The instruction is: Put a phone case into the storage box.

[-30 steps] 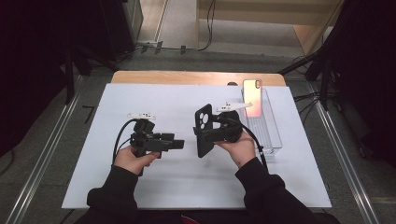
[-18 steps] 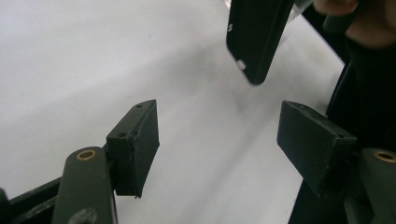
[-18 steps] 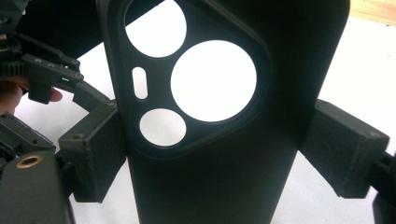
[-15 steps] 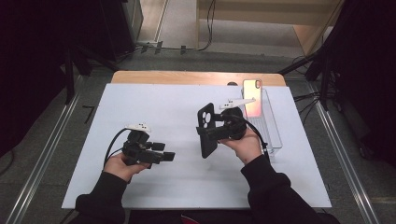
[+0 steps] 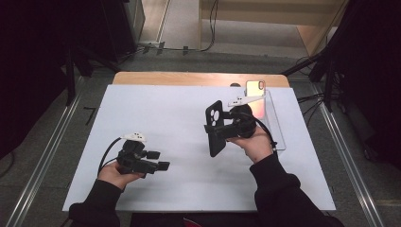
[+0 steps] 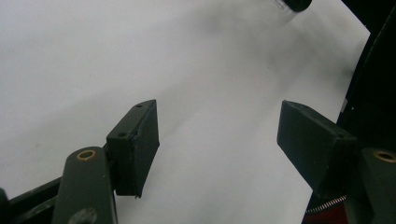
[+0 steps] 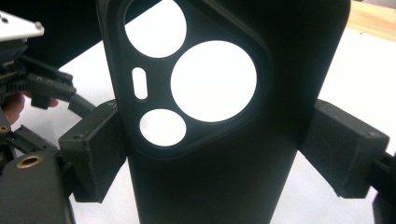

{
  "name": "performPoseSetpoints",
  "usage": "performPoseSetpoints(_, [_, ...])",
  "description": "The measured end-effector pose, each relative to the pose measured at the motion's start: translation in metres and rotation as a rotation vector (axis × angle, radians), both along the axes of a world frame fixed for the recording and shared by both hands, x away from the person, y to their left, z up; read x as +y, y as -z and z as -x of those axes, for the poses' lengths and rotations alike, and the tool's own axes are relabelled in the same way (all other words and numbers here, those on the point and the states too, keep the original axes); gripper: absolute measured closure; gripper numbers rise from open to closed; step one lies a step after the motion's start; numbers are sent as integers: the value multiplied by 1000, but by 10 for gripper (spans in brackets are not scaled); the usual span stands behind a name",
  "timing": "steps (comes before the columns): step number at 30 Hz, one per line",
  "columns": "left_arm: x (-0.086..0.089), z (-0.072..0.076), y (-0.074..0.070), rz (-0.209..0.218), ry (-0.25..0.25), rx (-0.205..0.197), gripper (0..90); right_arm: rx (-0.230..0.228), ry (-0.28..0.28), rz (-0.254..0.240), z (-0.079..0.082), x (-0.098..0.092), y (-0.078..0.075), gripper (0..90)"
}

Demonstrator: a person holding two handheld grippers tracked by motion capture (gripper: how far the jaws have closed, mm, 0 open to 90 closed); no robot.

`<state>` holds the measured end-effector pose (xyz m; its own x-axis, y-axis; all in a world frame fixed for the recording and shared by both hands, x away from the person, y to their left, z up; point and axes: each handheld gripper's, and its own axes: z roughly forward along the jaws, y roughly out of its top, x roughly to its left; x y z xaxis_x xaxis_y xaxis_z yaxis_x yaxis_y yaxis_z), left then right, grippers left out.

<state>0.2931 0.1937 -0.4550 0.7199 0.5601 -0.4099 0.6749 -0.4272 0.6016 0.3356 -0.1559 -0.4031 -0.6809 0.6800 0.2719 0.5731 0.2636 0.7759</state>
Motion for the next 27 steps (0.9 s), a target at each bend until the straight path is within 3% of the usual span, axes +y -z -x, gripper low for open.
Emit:
performPoseSetpoints(14, [9, 3, 2, 9, -38, 3, 293, -36, 73, -20, -4, -27, -23, 117])
performPoseSetpoints(27, [14, 4, 2, 4, -58, -11, 293, -73, 178, -50, -11, -69, -44, 119])
